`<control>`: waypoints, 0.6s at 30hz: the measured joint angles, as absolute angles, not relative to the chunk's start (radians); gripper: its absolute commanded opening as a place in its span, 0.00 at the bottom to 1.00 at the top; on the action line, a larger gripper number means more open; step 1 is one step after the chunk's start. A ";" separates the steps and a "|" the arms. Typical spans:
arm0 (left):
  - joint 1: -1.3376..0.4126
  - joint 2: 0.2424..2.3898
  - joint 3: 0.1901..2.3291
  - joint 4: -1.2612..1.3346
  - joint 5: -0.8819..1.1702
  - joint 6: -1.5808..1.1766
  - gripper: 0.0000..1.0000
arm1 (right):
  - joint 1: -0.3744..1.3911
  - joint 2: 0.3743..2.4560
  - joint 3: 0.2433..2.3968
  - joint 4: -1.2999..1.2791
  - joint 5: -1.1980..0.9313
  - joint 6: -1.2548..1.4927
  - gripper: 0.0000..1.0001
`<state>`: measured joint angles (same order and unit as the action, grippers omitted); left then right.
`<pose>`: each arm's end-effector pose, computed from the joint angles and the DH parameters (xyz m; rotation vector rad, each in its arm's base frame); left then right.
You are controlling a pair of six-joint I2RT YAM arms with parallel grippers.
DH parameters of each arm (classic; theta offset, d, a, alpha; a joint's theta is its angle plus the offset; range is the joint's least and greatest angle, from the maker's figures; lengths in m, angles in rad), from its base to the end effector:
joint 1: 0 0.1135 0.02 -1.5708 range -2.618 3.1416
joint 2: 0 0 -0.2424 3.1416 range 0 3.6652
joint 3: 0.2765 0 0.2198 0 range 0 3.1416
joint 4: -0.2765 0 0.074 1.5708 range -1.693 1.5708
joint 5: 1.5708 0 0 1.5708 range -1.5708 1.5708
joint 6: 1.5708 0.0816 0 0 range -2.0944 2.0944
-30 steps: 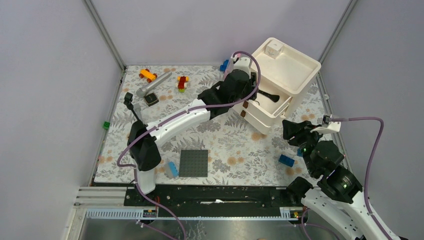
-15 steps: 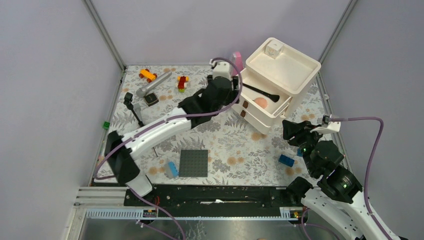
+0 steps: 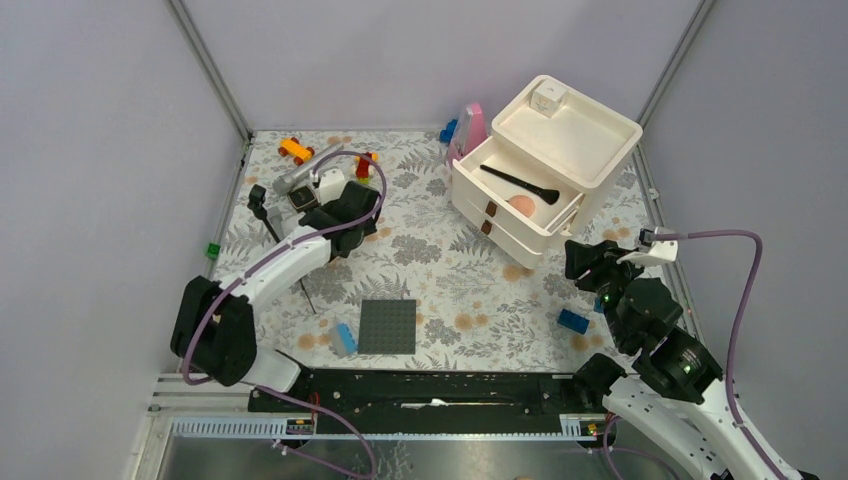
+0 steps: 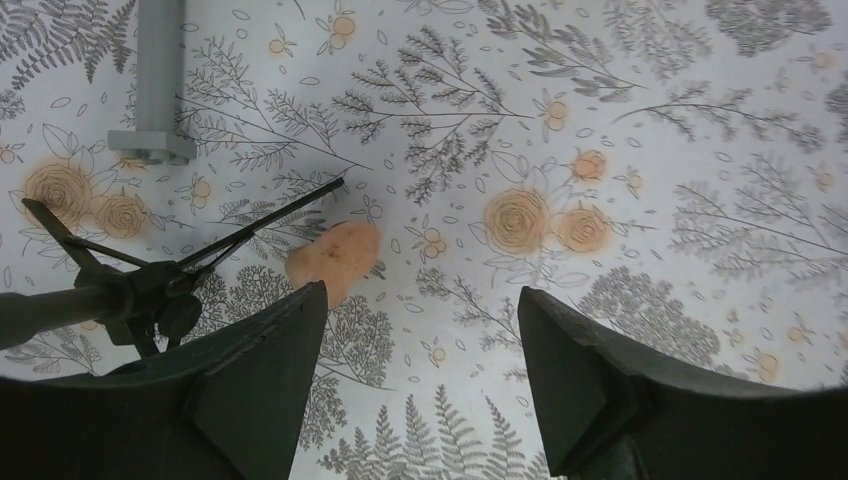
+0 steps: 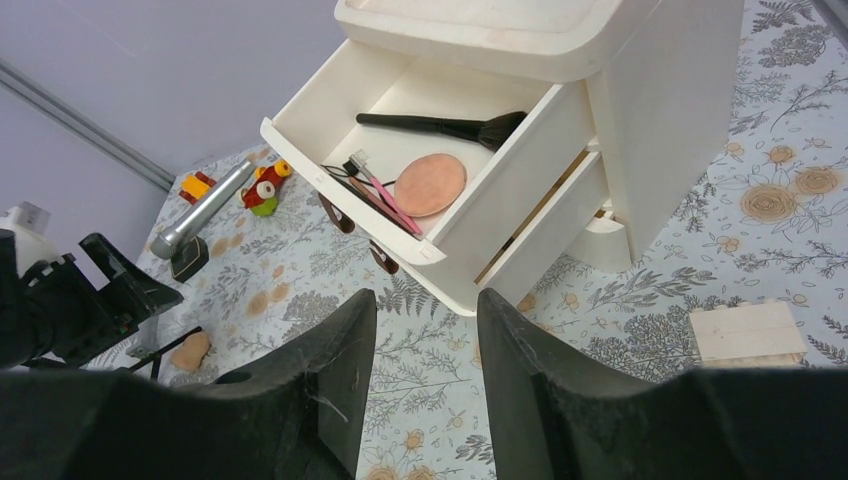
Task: Organize the makeup
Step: Place the makeup brush in the drawer.
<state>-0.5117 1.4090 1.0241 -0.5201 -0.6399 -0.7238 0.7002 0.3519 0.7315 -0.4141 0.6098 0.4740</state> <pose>0.2729 -0.0974 0.2193 -0.4930 2.2037 0.1567 0.1123 0.0335 0.3263 0.2925 1.5885 0.4221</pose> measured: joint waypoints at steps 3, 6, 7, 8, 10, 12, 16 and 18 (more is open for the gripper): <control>-0.486 1.467 1.025 -0.529 -0.640 -0.744 0.77 | 0.700 0.357 0.731 -0.414 0.609 0.474 0.49; -0.469 1.527 1.026 -0.529 -0.639 -0.760 0.77 | 0.700 0.361 0.731 -0.414 0.609 0.472 0.49; -0.464 1.549 1.026 -0.530 -0.640 -0.765 0.77 | 0.700 0.361 0.731 -0.414 0.609 0.470 0.49; -0.462 1.569 1.026 -0.530 -0.640 -0.770 0.78 | 0.700 0.361 0.731 -0.414 0.609 0.468 0.49; -0.456 1.607 1.026 -0.530 -0.641 -0.785 0.78 | 0.700 0.361 0.731 -0.415 0.611 0.466 0.49; -0.448 1.632 1.026 -0.532 -0.639 -0.800 0.78 | 0.700 0.361 0.731 -0.415 0.612 0.463 0.49; -0.408 1.652 1.026 -0.528 -0.622 -0.823 0.80 | 0.700 0.361 0.731 -0.415 0.612 0.459 0.50; -0.385 1.653 1.026 -0.528 -0.614 -0.831 0.81 | 0.700 0.361 0.731 -0.415 0.612 0.459 0.50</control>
<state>-0.3851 1.6527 1.0256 -0.5282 -0.6136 -0.8307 0.7002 0.3611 0.7315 -0.4152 0.6121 0.4587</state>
